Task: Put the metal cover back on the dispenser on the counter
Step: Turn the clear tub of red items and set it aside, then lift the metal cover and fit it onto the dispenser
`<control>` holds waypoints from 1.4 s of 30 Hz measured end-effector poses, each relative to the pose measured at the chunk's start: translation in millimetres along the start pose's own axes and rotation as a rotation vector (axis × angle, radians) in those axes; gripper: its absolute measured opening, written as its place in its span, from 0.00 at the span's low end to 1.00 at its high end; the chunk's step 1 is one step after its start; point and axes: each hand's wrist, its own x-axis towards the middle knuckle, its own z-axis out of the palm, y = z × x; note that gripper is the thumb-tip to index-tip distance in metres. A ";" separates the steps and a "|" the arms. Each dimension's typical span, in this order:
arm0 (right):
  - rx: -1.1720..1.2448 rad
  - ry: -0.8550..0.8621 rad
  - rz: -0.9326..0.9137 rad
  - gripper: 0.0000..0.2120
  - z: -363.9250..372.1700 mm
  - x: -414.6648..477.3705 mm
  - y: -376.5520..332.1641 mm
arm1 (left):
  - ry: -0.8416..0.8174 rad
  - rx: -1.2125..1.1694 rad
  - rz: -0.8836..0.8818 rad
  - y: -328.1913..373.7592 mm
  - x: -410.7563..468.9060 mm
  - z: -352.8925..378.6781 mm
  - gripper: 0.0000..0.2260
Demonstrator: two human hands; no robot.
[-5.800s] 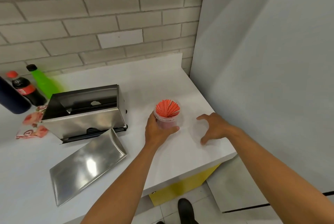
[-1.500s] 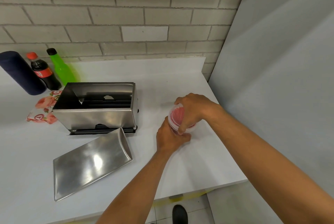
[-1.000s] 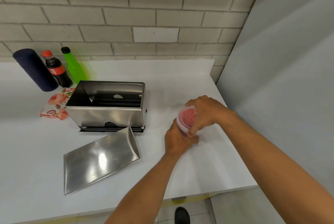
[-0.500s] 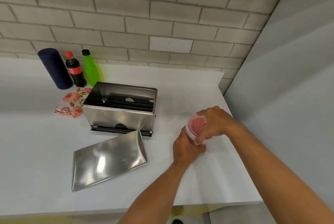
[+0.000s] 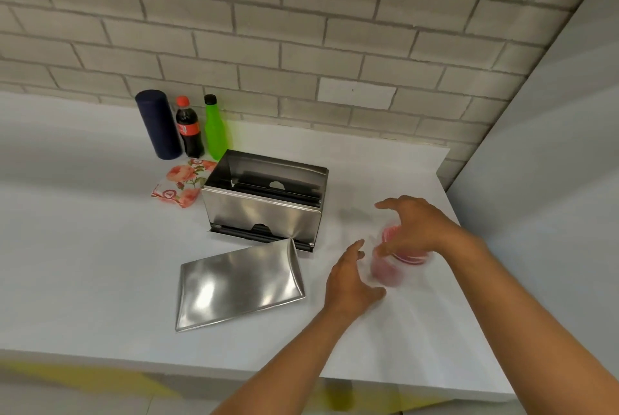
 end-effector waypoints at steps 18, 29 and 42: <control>0.571 -0.212 -0.085 0.30 115.7 6.5 -60.8 | 0.570 0.081 -0.355 -80.7 -110.3 -243.8 0.31; 0.782 -0.190 0.005 0.21 147.2 21.8 -84.1 | 0.598 0.024 -0.529 -88.4 -95.6 -239.0 0.34; 0.681 -0.131 -0.145 0.23 132.4 14.9 -102.1 | 0.695 -0.365 -0.624 -77.3 -116.2 -263.9 0.16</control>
